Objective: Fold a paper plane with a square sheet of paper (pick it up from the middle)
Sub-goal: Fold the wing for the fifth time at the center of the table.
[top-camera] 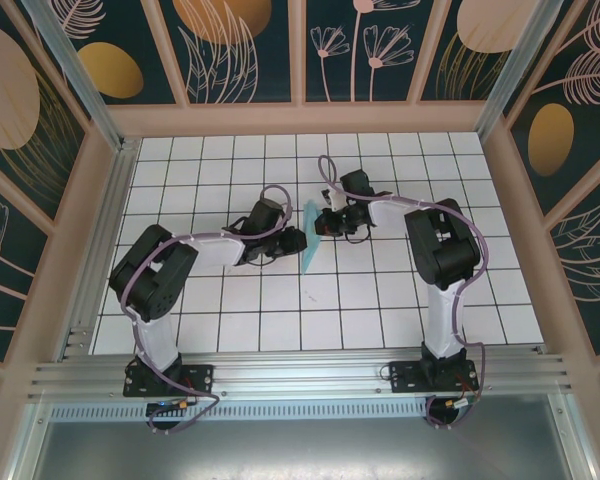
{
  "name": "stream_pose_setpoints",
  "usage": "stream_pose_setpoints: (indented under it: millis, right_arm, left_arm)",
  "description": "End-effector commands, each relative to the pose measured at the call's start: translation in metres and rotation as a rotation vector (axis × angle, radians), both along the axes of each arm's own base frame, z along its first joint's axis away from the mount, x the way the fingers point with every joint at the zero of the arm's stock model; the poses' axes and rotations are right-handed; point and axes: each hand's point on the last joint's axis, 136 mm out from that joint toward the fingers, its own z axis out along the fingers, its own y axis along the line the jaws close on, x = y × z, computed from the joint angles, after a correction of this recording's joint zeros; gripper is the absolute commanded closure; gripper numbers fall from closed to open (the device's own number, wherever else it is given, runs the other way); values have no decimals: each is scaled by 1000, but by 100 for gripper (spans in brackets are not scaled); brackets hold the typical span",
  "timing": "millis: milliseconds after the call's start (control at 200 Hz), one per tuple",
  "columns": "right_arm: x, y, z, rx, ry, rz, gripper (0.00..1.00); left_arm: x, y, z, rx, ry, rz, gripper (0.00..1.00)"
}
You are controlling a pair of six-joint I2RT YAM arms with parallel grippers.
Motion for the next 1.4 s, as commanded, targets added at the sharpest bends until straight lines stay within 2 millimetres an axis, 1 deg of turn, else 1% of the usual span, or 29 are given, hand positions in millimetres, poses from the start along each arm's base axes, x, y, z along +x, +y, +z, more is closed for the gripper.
stream_pose_setpoints:
  millis: [0, 165, 265, 480, 590, 761, 901, 1046, 1101, 1196, 1286, 1396]
  right_arm:
    - [1, 1, -2, 1, 9, 31, 100]
    - [2, -3, -8, -25, 11, 25, 100]
    - [2, -5, -11, -42, 11, 18, 100]
    - [7, -12, -18, -88, 5, -10, 100]
    - [6, -12, -18, -87, 4, -10, 100]
    - [7, -10, -17, -78, 2, -4, 100]
    - [7, -10, -17, -81, -1, -5, 100]
    - [7, -10, -18, -80, 4, -6, 100]
    - [8, -10, -18, -80, 0, -7, 100]
    - [7, -10, -19, -83, 3, -9, 100]
    - [8, -11, -19, -85, 3, -12, 100]
    - [7, -11, -20, -82, 6, -12, 100]
  left_arm:
    - [9, -3, -1, -4, -16, -20, 77]
    - [14, -1, -3, -15, -14, -9, 79]
    - [15, -4, 0, -37, -16, -16, 80]
    - [15, -9, -7, -45, 9, -28, 81]
    - [16, -11, -8, -53, 15, -37, 80]
    - [19, -14, -12, -57, 30, -32, 76]
    - [23, -8, -19, -32, 51, 5, 76]
    - [24, -11, -18, -44, 52, 6, 78]
    - [24, -11, -15, -53, 46, 5, 77]
    - [25, -12, -3, -88, 17, -1, 70]
    - [27, -10, 7, -111, -10, 8, 65]
    - [28, -7, 4, -111, -5, 17, 64]
